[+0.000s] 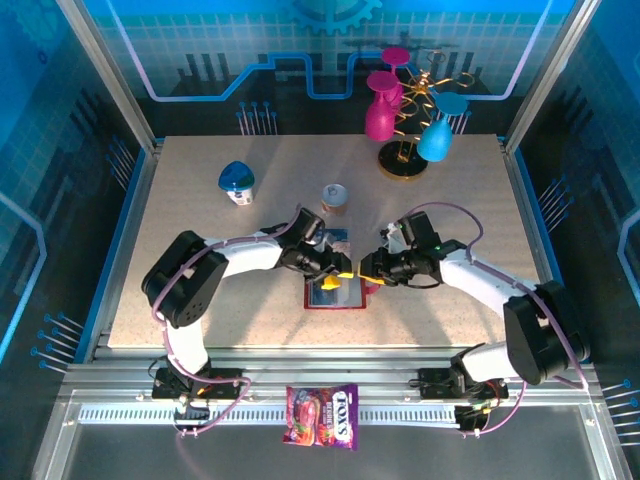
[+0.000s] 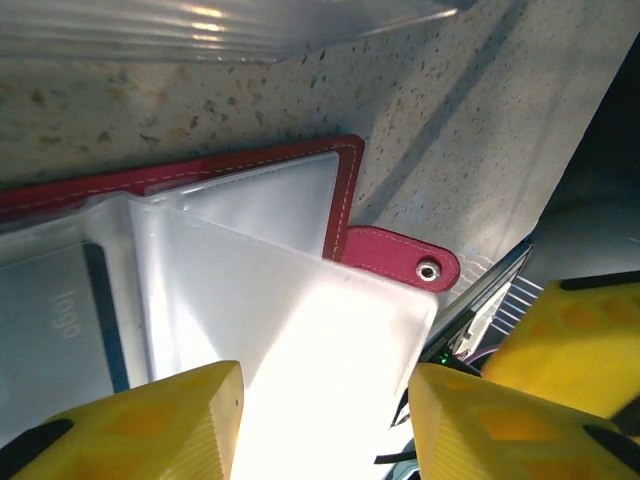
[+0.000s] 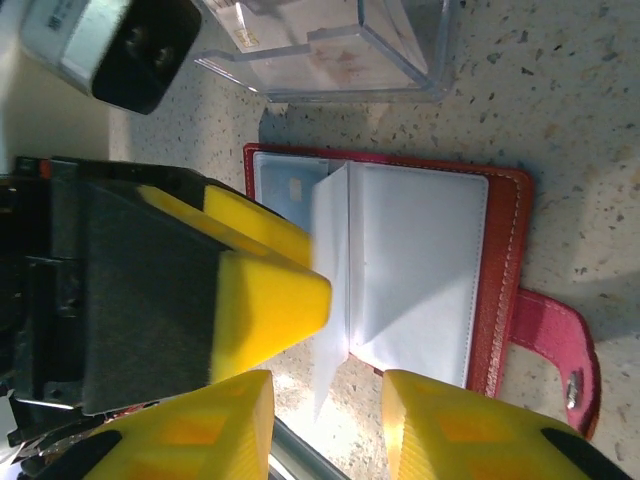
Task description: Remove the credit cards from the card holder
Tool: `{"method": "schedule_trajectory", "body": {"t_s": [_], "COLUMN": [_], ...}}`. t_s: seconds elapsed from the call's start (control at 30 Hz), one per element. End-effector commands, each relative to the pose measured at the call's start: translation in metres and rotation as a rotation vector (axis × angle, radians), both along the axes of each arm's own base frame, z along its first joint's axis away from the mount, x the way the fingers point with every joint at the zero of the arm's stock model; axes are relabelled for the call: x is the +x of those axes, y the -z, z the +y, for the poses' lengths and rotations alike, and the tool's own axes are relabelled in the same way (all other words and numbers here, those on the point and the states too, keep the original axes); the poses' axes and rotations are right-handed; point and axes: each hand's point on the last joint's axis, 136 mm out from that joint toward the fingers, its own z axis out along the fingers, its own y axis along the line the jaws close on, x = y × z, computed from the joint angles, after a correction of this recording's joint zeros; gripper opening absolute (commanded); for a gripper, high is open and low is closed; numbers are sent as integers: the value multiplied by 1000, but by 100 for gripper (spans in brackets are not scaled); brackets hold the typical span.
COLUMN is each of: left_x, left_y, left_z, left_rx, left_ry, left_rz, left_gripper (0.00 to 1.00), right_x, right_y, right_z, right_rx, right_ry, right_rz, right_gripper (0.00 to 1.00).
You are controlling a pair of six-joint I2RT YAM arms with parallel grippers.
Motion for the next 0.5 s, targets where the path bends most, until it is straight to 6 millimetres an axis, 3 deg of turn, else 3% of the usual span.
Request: {"method": "schedule_trajectory", "body": {"t_s": [0.0, 0.47], "left_x": [-4, -6], "left_y": [0, 4], "left_z": [-9, -13], "left_rx": [-1, 15], "left_ry": [31, 36], "left_rz": [24, 32], "left_gripper": [51, 52], "right_x": [-5, -7], "right_y": [1, 4], "right_z": [-10, -13], "right_rx": [-6, 14], "right_ry": [8, 17], "right_rz": [7, 18], "right_gripper": [35, 36]}}
